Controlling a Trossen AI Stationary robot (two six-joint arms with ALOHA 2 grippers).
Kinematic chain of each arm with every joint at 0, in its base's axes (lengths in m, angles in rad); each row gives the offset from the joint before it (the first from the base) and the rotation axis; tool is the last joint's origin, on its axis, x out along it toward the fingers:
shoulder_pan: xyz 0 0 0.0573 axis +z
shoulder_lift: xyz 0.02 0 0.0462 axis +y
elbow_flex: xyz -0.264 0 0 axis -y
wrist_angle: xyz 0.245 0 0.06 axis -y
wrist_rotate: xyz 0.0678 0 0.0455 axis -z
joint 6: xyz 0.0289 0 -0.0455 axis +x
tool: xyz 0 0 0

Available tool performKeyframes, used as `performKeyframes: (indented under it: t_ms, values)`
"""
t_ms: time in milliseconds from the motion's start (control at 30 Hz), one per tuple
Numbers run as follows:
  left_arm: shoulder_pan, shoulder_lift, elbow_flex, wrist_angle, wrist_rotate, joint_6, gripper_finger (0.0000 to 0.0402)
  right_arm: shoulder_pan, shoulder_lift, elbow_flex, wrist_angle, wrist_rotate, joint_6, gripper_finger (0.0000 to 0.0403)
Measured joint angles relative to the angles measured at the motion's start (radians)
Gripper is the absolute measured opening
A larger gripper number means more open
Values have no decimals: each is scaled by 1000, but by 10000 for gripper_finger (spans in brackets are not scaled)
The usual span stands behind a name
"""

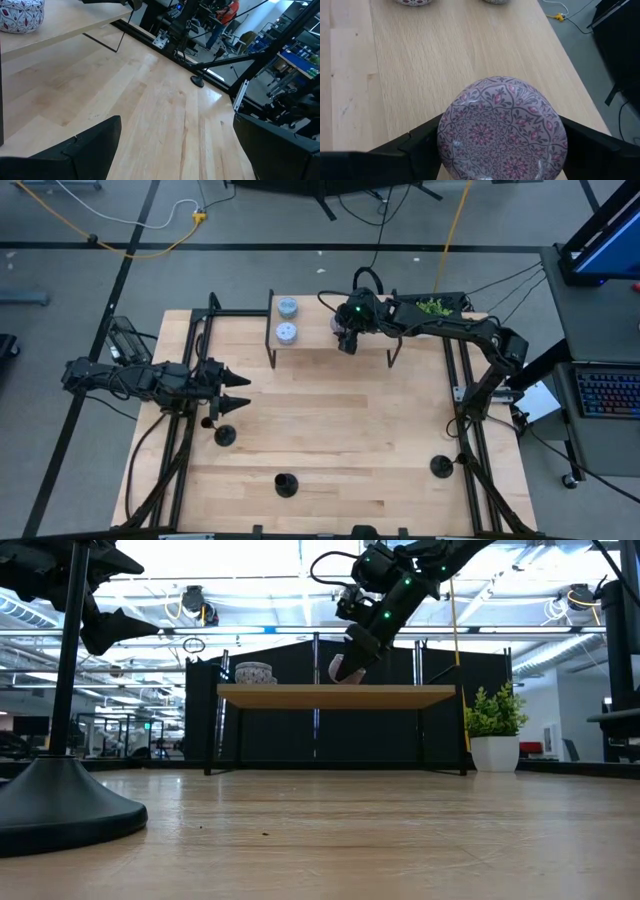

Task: Pick & Place candle stick holders
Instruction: Put the pink scented candle on the shelf

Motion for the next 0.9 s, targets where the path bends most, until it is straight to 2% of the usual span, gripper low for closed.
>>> performKeyframes:
  t_ms: [900]
  values:
    - [0,0,0,0,2,1,392,3,0,0,15,-2,22,318]
